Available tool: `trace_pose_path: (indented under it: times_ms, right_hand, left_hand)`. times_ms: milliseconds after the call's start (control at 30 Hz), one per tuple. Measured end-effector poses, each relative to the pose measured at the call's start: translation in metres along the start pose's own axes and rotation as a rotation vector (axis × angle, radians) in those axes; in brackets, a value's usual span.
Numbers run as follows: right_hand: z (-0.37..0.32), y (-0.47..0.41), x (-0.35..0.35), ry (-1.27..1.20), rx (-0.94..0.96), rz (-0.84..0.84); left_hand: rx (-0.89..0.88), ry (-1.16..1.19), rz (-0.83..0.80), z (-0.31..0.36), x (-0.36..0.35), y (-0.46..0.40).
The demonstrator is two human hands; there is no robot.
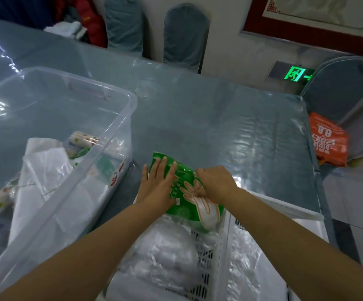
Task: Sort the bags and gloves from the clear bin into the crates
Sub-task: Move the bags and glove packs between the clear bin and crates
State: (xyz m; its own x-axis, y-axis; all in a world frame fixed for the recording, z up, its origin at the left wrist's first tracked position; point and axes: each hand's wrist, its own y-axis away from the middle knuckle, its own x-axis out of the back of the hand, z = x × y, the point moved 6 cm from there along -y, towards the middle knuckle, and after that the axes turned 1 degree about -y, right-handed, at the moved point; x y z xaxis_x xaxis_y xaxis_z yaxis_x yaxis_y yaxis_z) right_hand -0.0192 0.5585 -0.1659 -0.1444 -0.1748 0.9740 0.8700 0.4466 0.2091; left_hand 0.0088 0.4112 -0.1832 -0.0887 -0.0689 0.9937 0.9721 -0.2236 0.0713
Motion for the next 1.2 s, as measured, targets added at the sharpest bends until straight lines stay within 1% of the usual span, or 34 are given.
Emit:
trace_pose_path:
  times_ms: [133, 333, 400, 467, 533, 633, 767, 867, 967, 1067, 1200]
  right_hand:
    - [-0.002, 0.002, -0.01, 0.018, 0.095, -0.063]
    - [0.003, -0.007, -0.006, 0.047, 0.114, -0.009]
    - [0.009, -0.006, -0.006, 0.015, 0.073, 0.025]
    - [0.018, -0.002, -0.005, -0.095, 0.009, 0.09]
    - [0.027, 0.002, -0.005, -0.155, -0.045, 0.146]
    - [0.037, 0.006, -0.008, -0.216, -0.134, 0.161]
    - [0.047, 0.014, -0.011, -0.369, -0.258, 0.231]
    - [0.048, 0.023, -0.014, -0.417, -0.305, 0.228]
    - [0.045, 0.032, -0.003, -0.433, -0.325, 0.299]
    - [0.035, 0.041, 0.018, -0.428, -0.296, 0.418]
    - [0.007, 0.051, 0.06, -0.523, -0.225, 0.541]
  left_hand:
    - [-0.012, -0.029, -0.039, -0.007, -0.007, 0.002]
    - [0.026, -0.017, 0.004, -0.01, -0.011, 0.003]
    - [0.021, -0.033, 0.02, -0.01, -0.012, 0.0]
    - [0.013, -0.057, 0.031, -0.009, -0.013, -0.002]
    - [0.008, -0.075, 0.044, -0.009, -0.014, -0.003]
    - [0.023, -0.067, 0.056, -0.009, -0.012, -0.005]
    - [0.055, -0.034, 0.051, -0.012, -0.011, -0.005]
    - [0.056, -0.049, 0.044, -0.011, -0.01, -0.002]
    - [0.045, -0.067, 0.034, -0.006, -0.002, 0.001]
    - [0.009, 0.039, 0.112, 0.0, 0.026, 0.005]
    - [-0.054, 0.251, 0.249, 0.0, 0.092, 0.02]
